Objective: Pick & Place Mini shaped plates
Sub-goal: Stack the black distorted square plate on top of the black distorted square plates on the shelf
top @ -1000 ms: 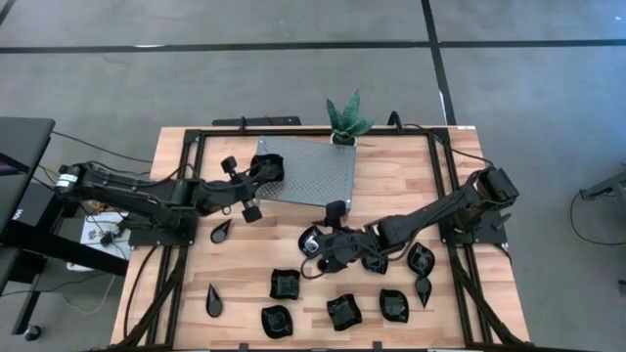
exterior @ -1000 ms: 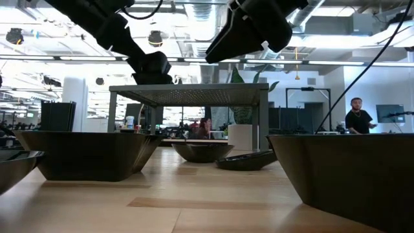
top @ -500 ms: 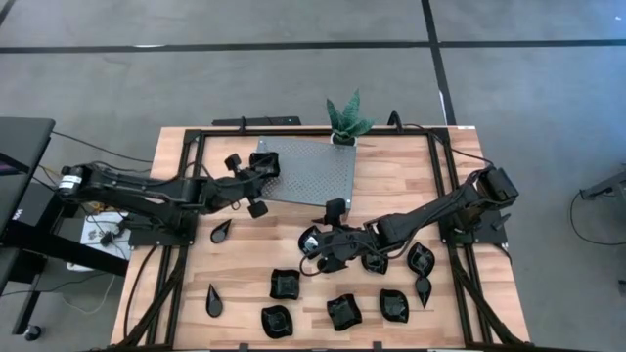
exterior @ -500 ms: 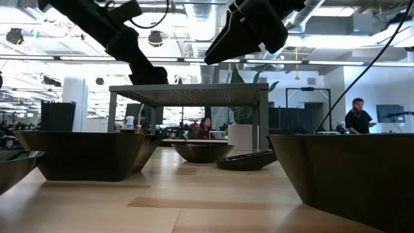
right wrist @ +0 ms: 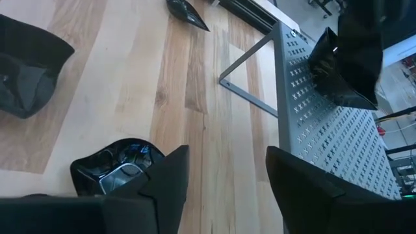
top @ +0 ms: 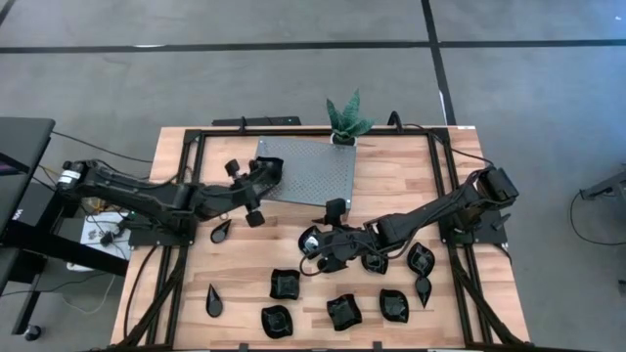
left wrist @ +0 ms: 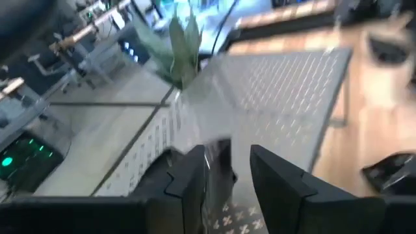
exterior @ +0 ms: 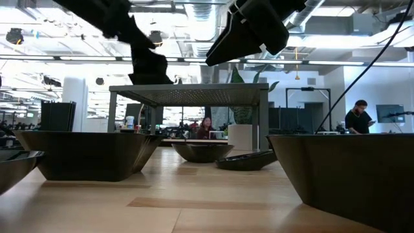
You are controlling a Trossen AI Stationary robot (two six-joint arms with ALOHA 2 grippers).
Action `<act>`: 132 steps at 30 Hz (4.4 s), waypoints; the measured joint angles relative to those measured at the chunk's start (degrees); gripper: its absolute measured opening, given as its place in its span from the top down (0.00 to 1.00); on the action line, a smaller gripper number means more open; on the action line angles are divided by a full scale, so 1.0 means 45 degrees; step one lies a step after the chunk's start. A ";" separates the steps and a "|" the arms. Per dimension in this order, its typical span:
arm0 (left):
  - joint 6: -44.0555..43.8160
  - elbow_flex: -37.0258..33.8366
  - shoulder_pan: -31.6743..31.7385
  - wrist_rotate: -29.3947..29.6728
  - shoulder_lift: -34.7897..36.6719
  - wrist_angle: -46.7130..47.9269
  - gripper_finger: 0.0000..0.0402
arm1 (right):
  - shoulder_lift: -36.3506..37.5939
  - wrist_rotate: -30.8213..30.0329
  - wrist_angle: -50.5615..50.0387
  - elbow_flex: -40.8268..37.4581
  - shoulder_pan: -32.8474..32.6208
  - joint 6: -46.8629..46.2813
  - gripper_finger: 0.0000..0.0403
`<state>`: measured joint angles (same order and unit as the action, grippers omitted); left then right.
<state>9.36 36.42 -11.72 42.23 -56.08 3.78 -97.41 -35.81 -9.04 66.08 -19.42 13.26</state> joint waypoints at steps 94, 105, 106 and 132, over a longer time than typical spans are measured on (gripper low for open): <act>-0.6144 -0.0355 -0.6290 -0.3869 -0.4921 -0.4047 0.63 | -0.0107 0.5074 0.0419 0.0005 0.0273 -0.1603 0.55; -0.6334 -0.0355 -0.6191 -0.5082 -0.7332 -0.7317 0.60 | -0.0107 0.5077 0.0353 0.0005 0.0713 -0.1158 0.55; -0.6547 -0.0355 -0.6246 -0.5031 -0.7464 -0.7514 0.61 | -0.0107 0.5180 0.0335 0.0005 0.0786 -0.1153 0.54; -0.9203 -0.0180 -0.6383 -0.5108 -1.0248 -0.7890 0.74 | -0.0107 0.6023 0.0138 0.0005 0.1890 -0.0841 0.56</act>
<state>-32.05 35.62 -40.45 19.25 -102.19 -31.73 -97.89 -8.71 -8.42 66.11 -10.92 9.48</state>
